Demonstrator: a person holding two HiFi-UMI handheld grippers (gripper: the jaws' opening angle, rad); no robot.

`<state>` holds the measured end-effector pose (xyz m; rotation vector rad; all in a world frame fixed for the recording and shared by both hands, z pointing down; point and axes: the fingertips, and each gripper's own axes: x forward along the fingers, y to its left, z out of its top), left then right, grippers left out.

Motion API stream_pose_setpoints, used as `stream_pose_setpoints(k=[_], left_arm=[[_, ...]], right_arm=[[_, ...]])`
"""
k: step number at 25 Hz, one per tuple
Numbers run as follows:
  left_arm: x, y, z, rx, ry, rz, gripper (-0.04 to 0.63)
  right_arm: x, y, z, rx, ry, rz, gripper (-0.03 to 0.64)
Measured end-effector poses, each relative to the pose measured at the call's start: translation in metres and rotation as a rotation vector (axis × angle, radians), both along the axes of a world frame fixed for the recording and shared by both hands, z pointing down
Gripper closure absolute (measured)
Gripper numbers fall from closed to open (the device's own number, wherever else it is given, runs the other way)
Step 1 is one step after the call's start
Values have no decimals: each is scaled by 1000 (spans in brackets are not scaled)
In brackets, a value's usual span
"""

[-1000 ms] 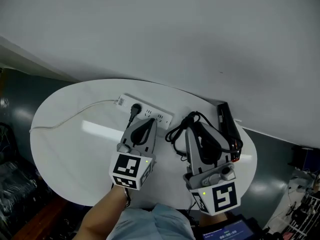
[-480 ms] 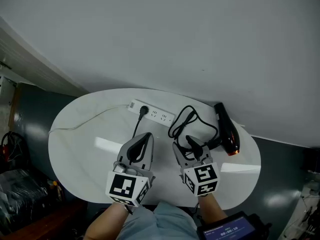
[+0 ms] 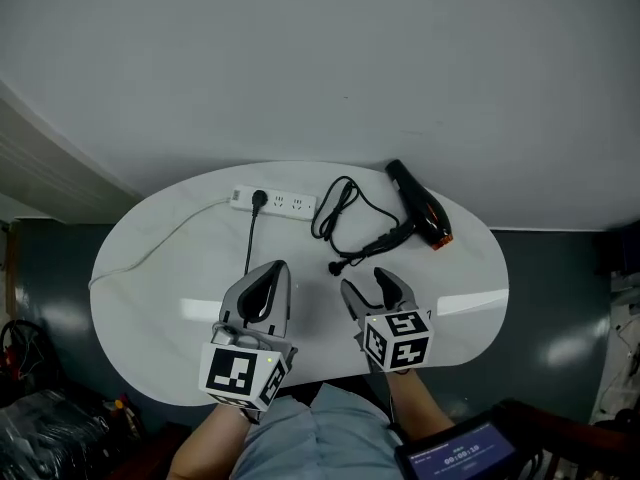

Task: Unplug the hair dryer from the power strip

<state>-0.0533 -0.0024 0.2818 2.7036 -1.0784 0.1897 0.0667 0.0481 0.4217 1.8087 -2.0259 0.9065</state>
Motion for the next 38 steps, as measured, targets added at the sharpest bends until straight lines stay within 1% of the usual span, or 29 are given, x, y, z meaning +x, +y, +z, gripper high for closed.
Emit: stream_pose_setpoints(k=[2, 5, 9, 11, 12, 14, 16, 17, 18, 21, 25, 30, 38], left_arm=[[-4, 11, -6, 21, 7, 17, 597], [-9, 23, -15, 55, 23, 26, 597], [-9, 30, -41, 135, 65, 28, 597], [-13, 37, -57, 171, 78, 17, 597], [-15, 41, -65, 188, 82, 11, 597], [-18, 46, -81, 230, 90, -3, 597], [-22, 48, -97, 279, 97, -21, 597], [-24, 49, -104, 304, 99, -30, 597], [-25, 50, -110, 326, 99, -38, 597], [-27, 51, -123, 370, 97, -61, 597], [-24, 54, -132, 352, 129, -97, 597], [-25, 57, -139, 371, 125, -105, 597], [-27, 61, -140, 374, 116, -109, 597]], right_arm=[[1, 8, -16, 54, 16, 36, 347], [-6, 14, -46, 147, 50, 49, 347], [-18, 13, -102, 317, 119, 19, 348], [-30, 17, -132, 400, 134, -8, 355], [-34, 20, -146, 440, 141, -17, 374], [-41, 24, -175, 517, 175, -24, 441], [-46, 25, -201, 590, 221, -30, 538], [-49, 26, -212, 621, 235, -35, 574], [-51, 26, -221, 644, 239, -38, 588], [-53, 26, -235, 685, 242, -38, 604], [-57, 28, -241, 707, 244, -48, 610], [-62, 31, -246, 716, 251, -61, 614], [-68, 33, -247, 726, 258, -77, 617]])
